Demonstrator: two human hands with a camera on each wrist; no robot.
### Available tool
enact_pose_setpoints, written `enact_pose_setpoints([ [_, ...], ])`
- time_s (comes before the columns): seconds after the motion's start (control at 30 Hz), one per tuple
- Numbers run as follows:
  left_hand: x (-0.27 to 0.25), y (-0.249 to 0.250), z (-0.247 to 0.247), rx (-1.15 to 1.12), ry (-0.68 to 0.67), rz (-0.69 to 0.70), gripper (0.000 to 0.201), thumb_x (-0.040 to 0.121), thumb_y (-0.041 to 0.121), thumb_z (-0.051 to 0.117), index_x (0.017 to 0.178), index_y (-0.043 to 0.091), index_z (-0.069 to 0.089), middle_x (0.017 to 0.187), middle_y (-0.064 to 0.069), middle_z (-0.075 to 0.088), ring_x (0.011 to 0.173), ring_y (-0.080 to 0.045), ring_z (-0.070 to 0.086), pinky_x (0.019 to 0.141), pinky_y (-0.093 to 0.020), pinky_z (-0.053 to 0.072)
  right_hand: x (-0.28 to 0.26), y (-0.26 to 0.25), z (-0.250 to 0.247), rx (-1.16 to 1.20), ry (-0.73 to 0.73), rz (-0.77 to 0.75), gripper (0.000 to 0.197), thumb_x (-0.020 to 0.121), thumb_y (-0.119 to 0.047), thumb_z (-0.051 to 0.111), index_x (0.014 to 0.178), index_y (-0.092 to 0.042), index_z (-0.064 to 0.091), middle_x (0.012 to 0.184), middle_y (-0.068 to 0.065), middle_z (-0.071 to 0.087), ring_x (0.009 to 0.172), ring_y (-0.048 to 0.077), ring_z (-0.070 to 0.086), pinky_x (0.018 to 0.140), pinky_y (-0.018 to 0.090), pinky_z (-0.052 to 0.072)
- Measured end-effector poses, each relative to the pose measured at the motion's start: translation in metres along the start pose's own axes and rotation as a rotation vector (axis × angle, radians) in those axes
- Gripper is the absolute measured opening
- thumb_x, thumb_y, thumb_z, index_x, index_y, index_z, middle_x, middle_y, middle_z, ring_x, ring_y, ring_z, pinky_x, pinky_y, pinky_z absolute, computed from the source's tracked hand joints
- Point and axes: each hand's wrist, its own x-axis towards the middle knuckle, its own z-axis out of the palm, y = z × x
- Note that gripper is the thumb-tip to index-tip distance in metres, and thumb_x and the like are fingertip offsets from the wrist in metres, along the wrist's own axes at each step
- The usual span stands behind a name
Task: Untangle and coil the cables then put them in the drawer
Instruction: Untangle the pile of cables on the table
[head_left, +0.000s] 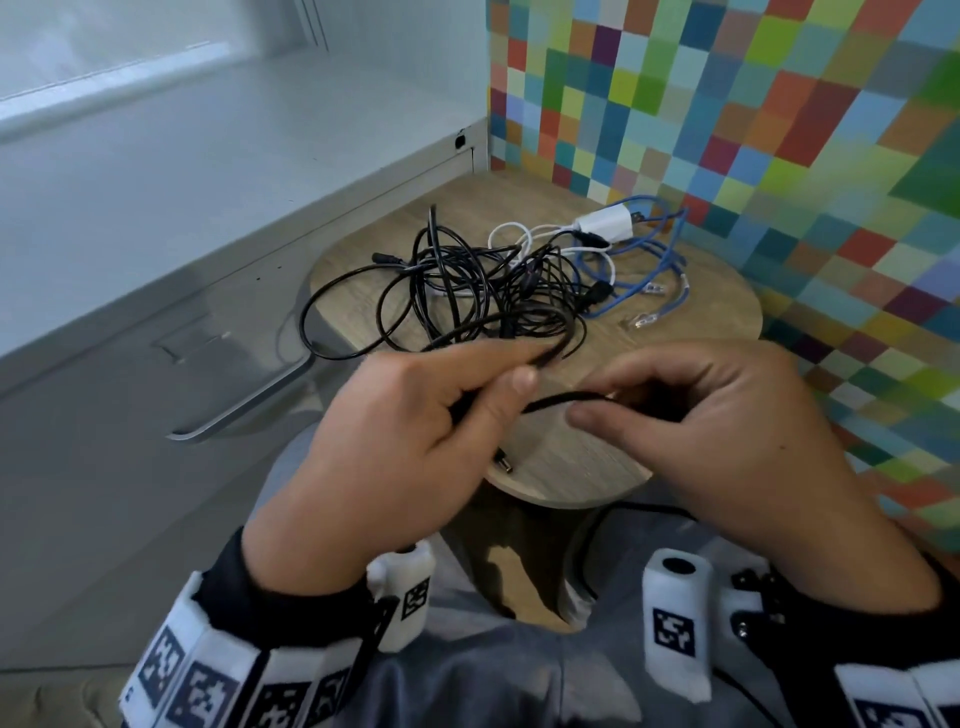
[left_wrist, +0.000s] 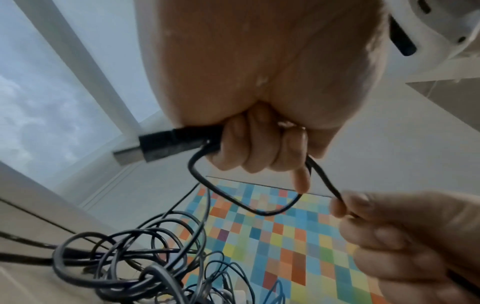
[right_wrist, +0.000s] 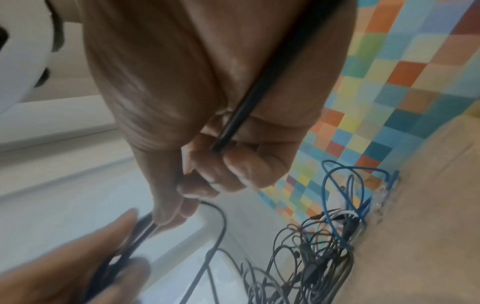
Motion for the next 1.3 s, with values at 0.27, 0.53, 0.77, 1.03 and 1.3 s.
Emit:
enact_pose_setpoints([
  [0.27,0.001,-0.012,-0.011,-0.072,-0.177,-0.226,0.045,0.104,0.047,0.051,0.081,0.017,0.076,0.047,0.002,0.035,0.043,-0.013,0.032,0.044,-0.034,0.032,0.000,0.000,-0.023,-0.204,-0.005,-0.061,0.015,0.076,-0.041,0.079,0.090,-0.047,0.078,0.083,-0.027,0.075,0.070,0.004,0.069,0.060,0.009,0.048],
  [0.53,0.001,-0.019,-0.022,-1.069,-0.262,-0.259,0.028,0.098,0.035,0.060,0.080,0.015,0.051,0.058,0.005,0.032,0.047,-0.010,0.022,0.043,-0.029,0.012,0.013,0.021,-0.028,-0.054,0.272,-0.093,0.016,0.095,-0.027,0.068,0.104,-0.036,0.078,0.081,-0.013,0.074,0.062,0.006,0.064,0.062,0.021,0.056],
  [0.77,0.002,-0.004,-0.016,-1.591,-0.183,-0.179,0.017,0.103,0.028,0.045,0.093,0.013,0.045,0.063,0.002,0.029,0.042,-0.010,0.017,0.041,-0.023,0.013,0.014,0.031,0.001,0.303,0.104,0.196,0.029,0.099,-0.005,0.063,0.100,-0.028,0.082,0.073,0.004,0.067,0.045,0.020,0.053,0.052,0.042,0.057],
  [1.03,0.005,0.015,0.022,-1.151,0.062,-0.094,0.018,0.107,0.022,0.035,0.091,0.013,0.038,0.074,-0.015,0.067,0.044,-0.023,0.051,0.037,-0.024,0.035,0.010,0.030,0.029,-0.282,-0.023,0.077,0.022,0.101,-0.025,0.061,0.113,-0.035,0.076,0.082,-0.015,0.073,0.074,0.001,0.066,0.067,0.016,0.049],
  [1.3,0.000,0.015,0.041,-0.669,0.156,0.002,0.017,0.107,0.027,0.034,0.098,0.024,0.048,0.107,-0.005,0.078,0.090,-0.025,0.072,0.061,-0.040,0.054,0.002,0.014,0.042,-0.501,-0.325,-0.158,0.017,0.099,-0.020,0.048,0.093,-0.036,0.047,0.082,-0.007,0.058,0.068,0.015,0.054,0.055,0.035,0.044],
])
